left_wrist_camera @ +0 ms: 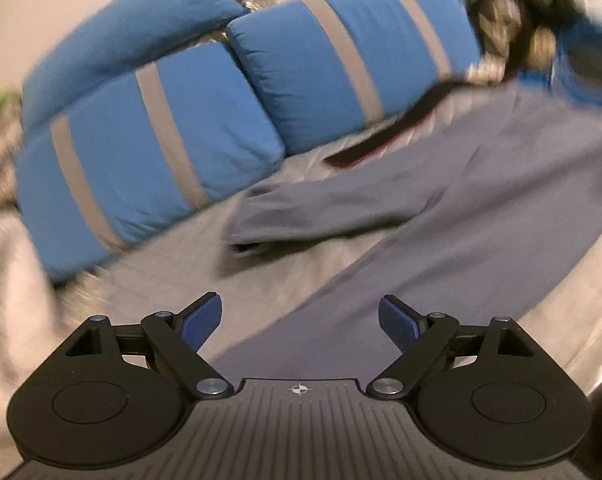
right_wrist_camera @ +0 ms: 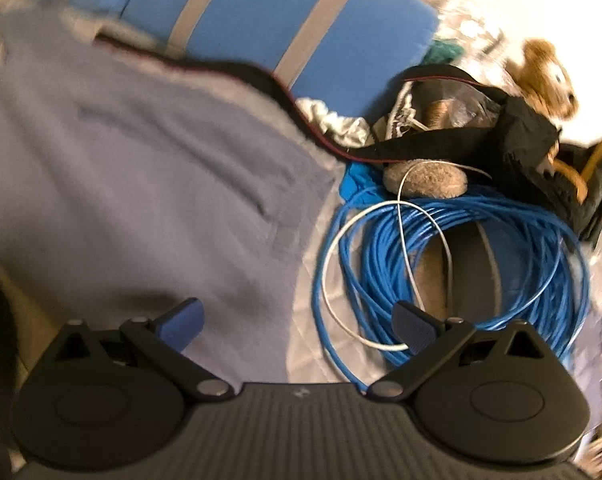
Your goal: Fold clothes
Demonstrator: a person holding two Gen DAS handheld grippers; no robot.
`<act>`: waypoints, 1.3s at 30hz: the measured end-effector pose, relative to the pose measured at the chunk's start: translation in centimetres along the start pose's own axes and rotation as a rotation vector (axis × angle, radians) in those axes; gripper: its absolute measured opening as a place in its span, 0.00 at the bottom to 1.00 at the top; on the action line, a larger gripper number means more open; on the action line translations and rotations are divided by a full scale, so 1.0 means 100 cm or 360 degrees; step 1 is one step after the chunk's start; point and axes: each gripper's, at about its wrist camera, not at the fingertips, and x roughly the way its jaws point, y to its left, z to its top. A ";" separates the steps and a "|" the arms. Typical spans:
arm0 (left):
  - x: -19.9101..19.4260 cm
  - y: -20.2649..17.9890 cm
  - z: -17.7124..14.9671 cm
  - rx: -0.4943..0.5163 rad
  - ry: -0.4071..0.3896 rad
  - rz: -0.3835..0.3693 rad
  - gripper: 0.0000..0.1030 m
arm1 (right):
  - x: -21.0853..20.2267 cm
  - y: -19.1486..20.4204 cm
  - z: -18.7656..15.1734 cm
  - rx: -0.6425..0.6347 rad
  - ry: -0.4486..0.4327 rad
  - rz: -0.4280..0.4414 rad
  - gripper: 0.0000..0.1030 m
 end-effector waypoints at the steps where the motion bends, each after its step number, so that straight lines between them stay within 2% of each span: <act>1: 0.000 0.002 0.001 -0.0072 -0.0017 -0.0047 0.89 | 0.001 -0.003 0.003 0.0062 -0.0028 0.0016 1.00; 3: 0.002 0.002 0.002 -0.0191 -0.0059 -0.0106 0.94 | 0.006 -0.009 0.008 0.0164 -0.0092 0.0042 1.00; 6: 0.004 -0.002 0.004 -0.0308 -0.0122 -0.0147 0.95 | 0.018 -0.017 0.013 0.0301 -0.0163 0.0103 1.00; 9: 0.010 -0.005 0.005 -0.0413 -0.0119 -0.0237 0.95 | 0.035 -0.024 0.017 0.0431 -0.0205 0.0182 0.98; 11: 0.013 -0.010 0.004 -0.0430 -0.0126 -0.0278 0.95 | 0.048 -0.027 0.021 0.0479 -0.0216 0.0234 0.93; 16: 0.017 -0.023 0.003 -0.0428 -0.0131 -0.0354 0.95 | 0.090 -0.039 0.025 0.0593 -0.0145 0.0302 0.72; 20: 0.017 -0.030 0.000 -0.0412 -0.0121 -0.0351 0.95 | 0.122 -0.049 0.026 0.0688 -0.0050 0.0376 0.58; 22: 0.017 -0.031 -0.002 -0.0402 -0.0102 -0.0352 0.95 | 0.131 -0.050 0.026 0.0698 -0.0014 0.0380 0.42; 24: 0.016 -0.031 -0.004 -0.0401 -0.0090 -0.0354 0.95 | 0.136 -0.050 0.023 0.0717 0.0015 0.0355 0.40; 25: 0.016 -0.031 -0.005 -0.0400 -0.0083 -0.0354 0.95 | 0.137 -0.050 0.022 0.0729 0.0018 0.0353 0.35; 26: 0.017 -0.031 -0.006 -0.0397 -0.0074 -0.0355 0.95 | 0.137 -0.051 0.020 0.0739 0.0016 0.0361 0.34; 27: 0.018 -0.031 -0.007 -0.0393 -0.0064 -0.0355 0.95 | 0.137 -0.050 0.019 0.0743 0.0023 0.0353 0.38; 29: 0.019 -0.030 -0.008 -0.0399 -0.0048 -0.0358 0.95 | 0.136 -0.050 0.019 0.0755 0.0025 0.0338 0.38; 30: 0.020 -0.029 -0.009 -0.0402 -0.0040 -0.0359 0.95 | 0.135 -0.049 0.019 0.0758 0.0019 0.0339 0.28; 31: 0.020 -0.029 -0.009 -0.0404 -0.0037 -0.0359 0.95 | 0.134 -0.049 0.019 0.0761 0.0013 0.0340 0.25; 33: 0.021 -0.029 -0.009 -0.0405 -0.0034 -0.0359 0.95 | 0.132 -0.049 0.019 0.0770 -0.0006 0.0321 0.11; 34: 0.021 -0.029 -0.009 -0.0404 -0.0034 -0.0360 0.95 | 0.130 -0.050 0.018 0.0781 -0.0016 0.0314 0.08; 39: 0.021 -0.031 -0.009 -0.0402 -0.0027 -0.0364 0.95 | 0.122 -0.053 0.019 0.0810 -0.0062 0.0260 0.06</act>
